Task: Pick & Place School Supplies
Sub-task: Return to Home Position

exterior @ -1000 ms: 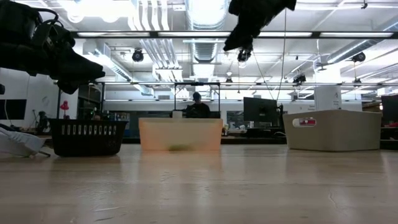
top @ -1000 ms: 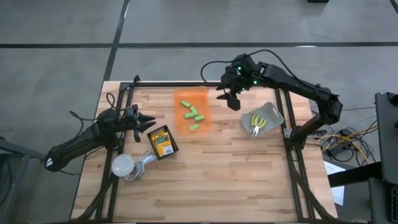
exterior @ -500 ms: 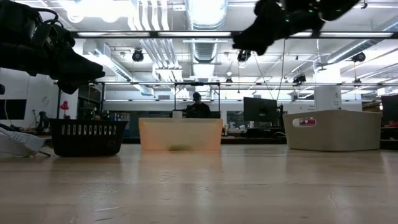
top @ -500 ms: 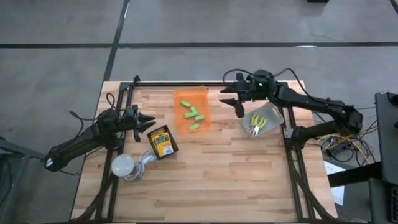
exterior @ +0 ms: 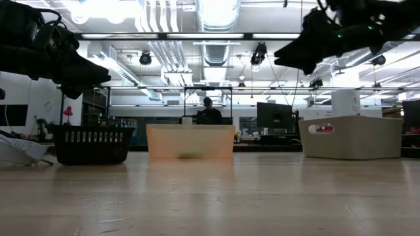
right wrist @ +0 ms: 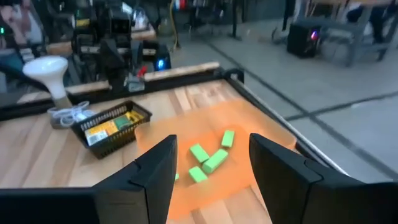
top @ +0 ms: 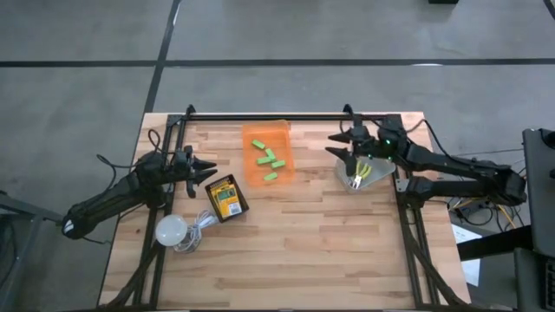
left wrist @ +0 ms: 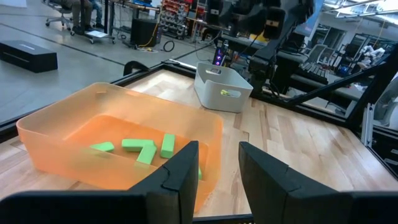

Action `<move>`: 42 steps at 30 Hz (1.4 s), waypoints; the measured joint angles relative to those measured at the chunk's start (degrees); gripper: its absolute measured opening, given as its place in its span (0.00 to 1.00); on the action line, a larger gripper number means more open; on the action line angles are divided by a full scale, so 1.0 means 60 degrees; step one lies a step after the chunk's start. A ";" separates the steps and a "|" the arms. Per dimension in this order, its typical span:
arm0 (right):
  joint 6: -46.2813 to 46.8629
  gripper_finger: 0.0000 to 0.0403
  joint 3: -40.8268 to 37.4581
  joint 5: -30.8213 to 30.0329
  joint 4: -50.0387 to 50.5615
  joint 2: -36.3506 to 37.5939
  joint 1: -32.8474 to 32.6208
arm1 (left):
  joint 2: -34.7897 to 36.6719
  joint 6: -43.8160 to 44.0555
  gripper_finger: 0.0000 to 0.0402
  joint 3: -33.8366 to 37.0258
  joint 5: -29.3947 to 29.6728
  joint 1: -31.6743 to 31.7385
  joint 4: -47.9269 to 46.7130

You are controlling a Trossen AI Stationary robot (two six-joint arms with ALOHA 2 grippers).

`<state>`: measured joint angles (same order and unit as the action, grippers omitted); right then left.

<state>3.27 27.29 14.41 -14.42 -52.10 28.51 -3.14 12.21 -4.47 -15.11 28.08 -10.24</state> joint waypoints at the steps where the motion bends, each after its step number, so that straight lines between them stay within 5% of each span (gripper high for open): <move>1: 0.0038 0.49 -0.0300 -0.0062 -0.0355 0.0184 -0.0007 | 0.0000 0.0000 0.30 0.0000 0.0000 0.0000 0.0000; 9: 0.1167 0.49 -0.2904 -0.0258 -0.3135 0.1592 0.0000 | 0.0000 0.0000 0.30 0.0000 0.0000 0.0003 0.0003; 18: 0.2002 0.49 -0.4429 -0.0436 -0.3411 0.2810 0.0000 | 0.0000 0.0000 0.30 0.0000 0.0000 0.0001 0.0000; 25: 0.2288 0.49 -0.4463 -0.0312 -0.0947 0.4293 0.0000 | -0.0004 0.0000 0.30 0.0000 0.0000 0.0003 0.0004; 32: 0.2564 0.49 -0.4463 -0.0167 0.1837 0.7089 0.0000 | -0.0004 0.0000 0.30 0.0000 0.0000 0.0000 0.0004; 36: 0.2489 0.49 -0.4244 -0.0901 0.2689 0.8450 0.0000 | -0.0004 0.0000 0.30 0.0000 -0.0001 0.0003 0.0004; 42: 0.1849 0.49 -0.3897 -0.0974 0.3516 0.8536 -0.0005 | -0.0023 0.0000 0.30 0.0000 0.0004 0.0001 0.0005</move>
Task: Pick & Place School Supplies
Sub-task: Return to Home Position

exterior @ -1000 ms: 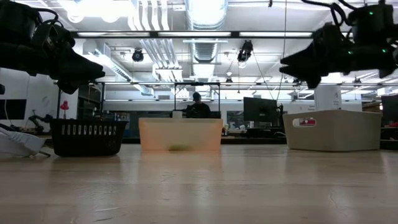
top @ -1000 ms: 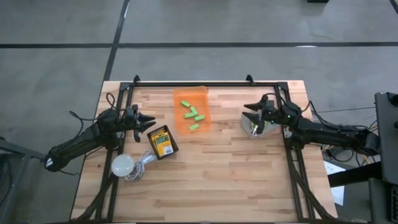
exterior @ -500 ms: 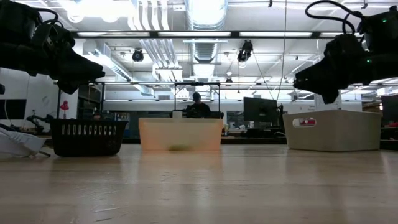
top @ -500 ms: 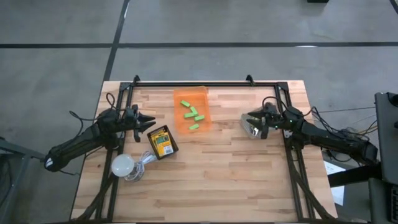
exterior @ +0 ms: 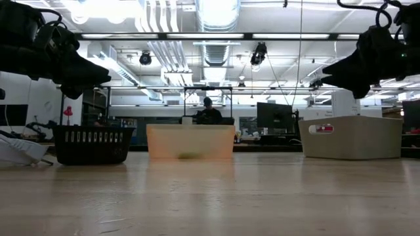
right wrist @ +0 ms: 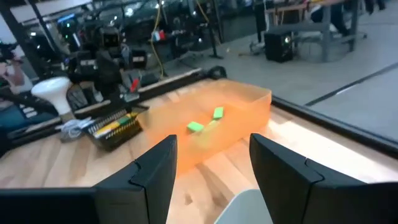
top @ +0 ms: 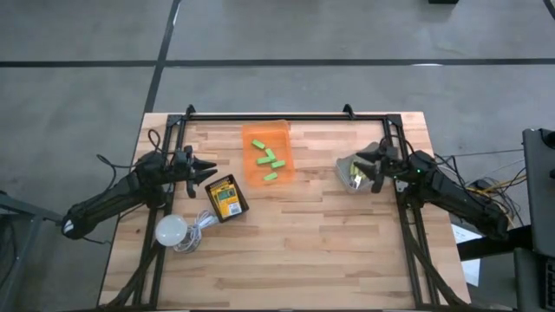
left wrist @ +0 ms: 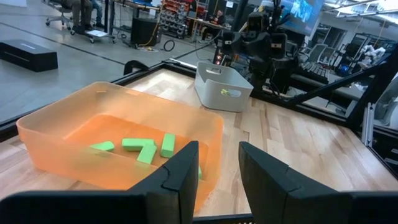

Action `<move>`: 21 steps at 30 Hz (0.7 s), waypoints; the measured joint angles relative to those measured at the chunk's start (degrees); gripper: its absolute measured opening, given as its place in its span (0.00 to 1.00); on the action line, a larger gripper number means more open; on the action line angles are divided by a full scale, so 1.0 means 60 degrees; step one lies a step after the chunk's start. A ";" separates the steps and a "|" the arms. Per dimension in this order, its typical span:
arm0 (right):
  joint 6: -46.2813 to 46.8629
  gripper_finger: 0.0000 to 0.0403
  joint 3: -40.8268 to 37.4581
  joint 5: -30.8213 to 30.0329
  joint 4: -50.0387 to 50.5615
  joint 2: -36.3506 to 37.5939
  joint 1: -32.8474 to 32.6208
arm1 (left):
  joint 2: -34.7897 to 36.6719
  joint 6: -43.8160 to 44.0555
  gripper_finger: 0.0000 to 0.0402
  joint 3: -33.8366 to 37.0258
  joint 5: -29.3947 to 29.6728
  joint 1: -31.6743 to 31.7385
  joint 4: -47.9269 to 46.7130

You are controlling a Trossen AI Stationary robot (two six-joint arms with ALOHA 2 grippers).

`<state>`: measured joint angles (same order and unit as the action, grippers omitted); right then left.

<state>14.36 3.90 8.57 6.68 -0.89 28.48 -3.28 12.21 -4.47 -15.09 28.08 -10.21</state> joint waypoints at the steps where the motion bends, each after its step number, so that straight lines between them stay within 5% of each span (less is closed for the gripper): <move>1: 0.0026 0.49 0.0003 0.0051 0.0025 -0.0030 -0.0001 | 0.0003 0.0000 0.30 -0.0002 -0.0001 0.0002 0.0006; 21: 0.0507 0.49 0.0018 0.0076 0.0004 -0.0065 -0.0013 | -0.0035 0.0000 0.30 0.0000 -0.0002 0.0002 0.0031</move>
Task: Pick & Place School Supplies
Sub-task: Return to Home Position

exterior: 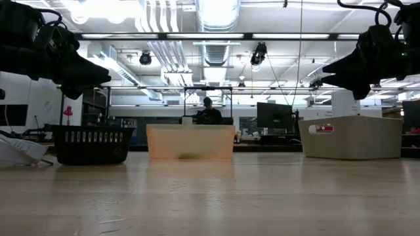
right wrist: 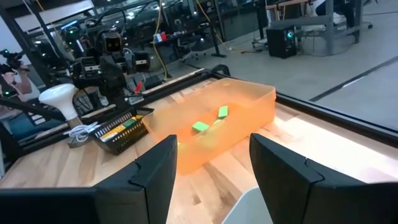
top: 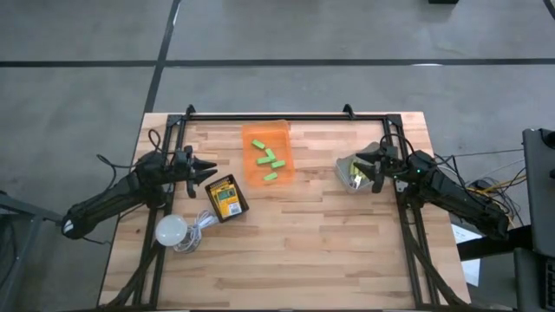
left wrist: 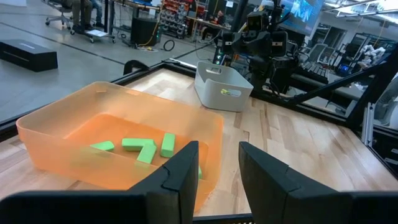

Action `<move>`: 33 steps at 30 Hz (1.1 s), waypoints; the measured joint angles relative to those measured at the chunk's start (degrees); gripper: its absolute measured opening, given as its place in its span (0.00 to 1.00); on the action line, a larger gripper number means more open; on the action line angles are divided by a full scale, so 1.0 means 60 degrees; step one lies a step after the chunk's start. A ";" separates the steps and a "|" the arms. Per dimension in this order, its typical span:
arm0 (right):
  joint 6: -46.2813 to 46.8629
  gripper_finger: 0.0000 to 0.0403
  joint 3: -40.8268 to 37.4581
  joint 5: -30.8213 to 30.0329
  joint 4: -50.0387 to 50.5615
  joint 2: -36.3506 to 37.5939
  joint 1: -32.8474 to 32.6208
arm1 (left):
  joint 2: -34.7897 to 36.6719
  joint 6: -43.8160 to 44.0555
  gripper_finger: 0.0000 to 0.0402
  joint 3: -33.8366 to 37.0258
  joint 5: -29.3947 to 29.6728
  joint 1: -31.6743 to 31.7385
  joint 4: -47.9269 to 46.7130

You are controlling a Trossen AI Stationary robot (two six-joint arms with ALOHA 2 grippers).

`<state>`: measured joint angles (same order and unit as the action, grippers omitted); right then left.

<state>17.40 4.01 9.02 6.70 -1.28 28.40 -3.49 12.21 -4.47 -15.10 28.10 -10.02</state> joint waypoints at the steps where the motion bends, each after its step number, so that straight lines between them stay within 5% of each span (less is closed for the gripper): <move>1: 0.0001 0.49 0.0000 0.0002 0.0004 0.0000 0.0000 | 0.0000 0.0000 0.30 0.0000 0.0001 0.0000 0.0000; 19: -0.0001 0.49 -0.0007 -0.0004 0.0004 0.0000 0.0000 | 0.0000 -0.0044 0.30 -0.0004 -0.0016 0.0000 -0.0069; 25: -0.0001 0.49 -0.0007 -0.0004 0.0000 0.0000 0.0000 | 0.0000 -0.0092 0.30 -0.0369 -0.1247 -0.0007 -0.1870; 33: -0.0003 0.49 -0.0007 -0.0004 0.0002 0.0000 0.0000 | 0.0000 0.0022 0.30 -0.0379 -0.1249 -0.0004 -0.1916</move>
